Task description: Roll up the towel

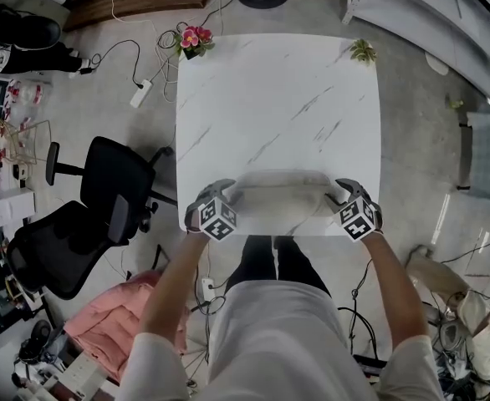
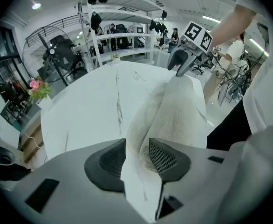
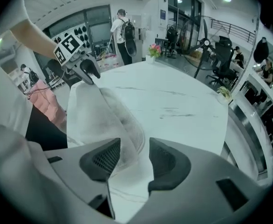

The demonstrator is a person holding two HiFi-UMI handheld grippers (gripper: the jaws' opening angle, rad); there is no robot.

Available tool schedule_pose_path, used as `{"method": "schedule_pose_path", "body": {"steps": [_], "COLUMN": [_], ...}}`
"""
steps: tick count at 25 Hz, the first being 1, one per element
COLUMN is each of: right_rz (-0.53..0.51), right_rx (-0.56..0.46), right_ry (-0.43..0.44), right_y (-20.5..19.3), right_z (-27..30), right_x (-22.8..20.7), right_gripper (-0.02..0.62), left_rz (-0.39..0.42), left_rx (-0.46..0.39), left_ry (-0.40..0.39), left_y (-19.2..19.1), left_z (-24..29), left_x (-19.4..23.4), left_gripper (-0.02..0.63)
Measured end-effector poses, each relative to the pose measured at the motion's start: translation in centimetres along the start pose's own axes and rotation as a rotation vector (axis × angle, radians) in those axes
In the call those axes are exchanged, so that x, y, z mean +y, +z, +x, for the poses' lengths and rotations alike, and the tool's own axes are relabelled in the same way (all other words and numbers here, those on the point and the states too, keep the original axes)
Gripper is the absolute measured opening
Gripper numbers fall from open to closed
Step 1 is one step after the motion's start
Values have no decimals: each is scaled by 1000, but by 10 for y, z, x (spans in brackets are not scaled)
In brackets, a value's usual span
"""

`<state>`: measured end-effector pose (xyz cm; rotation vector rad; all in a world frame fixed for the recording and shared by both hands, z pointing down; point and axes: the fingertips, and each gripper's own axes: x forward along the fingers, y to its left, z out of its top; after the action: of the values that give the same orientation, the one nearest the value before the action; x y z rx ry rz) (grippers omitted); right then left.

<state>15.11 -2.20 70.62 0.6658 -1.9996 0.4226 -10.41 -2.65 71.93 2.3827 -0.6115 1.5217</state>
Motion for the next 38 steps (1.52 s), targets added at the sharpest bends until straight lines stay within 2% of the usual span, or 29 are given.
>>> {"method": "schedule_pose_path", "body": {"steps": [3,6,9,11,14,18,19,23,31,35,38], "right_rz": [2,-26,-101,-171,-285,-395,-409,-417,-410,-344,-265], "right_rx": [-81,-125,-97,-58,2,38,39,35,48,81,122], "right_ry": [-24,18,97,105,49,-46,-60,-43,97,207,292], "right_y": [9,13,2,-11,-30,-41,-41,-44,-64,-74,-80], "right_z": [-21,-34,-31,-23,-6,5,6,5,-10,-17,-20], "right_x": [5,28,62,77,82,74,73,79,110,132,136], "right_gripper": [199,195,192,193,206,197,169,107,77,78,87], "left_rz": [2,15,58,107,181,209,209,219,225,212,166], "left_rx": [-45,-88,-112,-92,-36,-17,-17,-15,6,28,34], "left_ry": [43,56,25,18,56,112,110,70,-51,-126,-210], "left_y": [1,0,-4,-10,-21,-23,-23,-31,-50,-59,-56], "left_z": [-21,-35,-35,-23,-2,8,8,5,-10,-19,-23], "left_x": [-7,-25,-54,-71,-78,-70,-70,-78,-113,-129,-133], "left_gripper": [175,175,172,191,233,179,163,94,77,77,81]}}
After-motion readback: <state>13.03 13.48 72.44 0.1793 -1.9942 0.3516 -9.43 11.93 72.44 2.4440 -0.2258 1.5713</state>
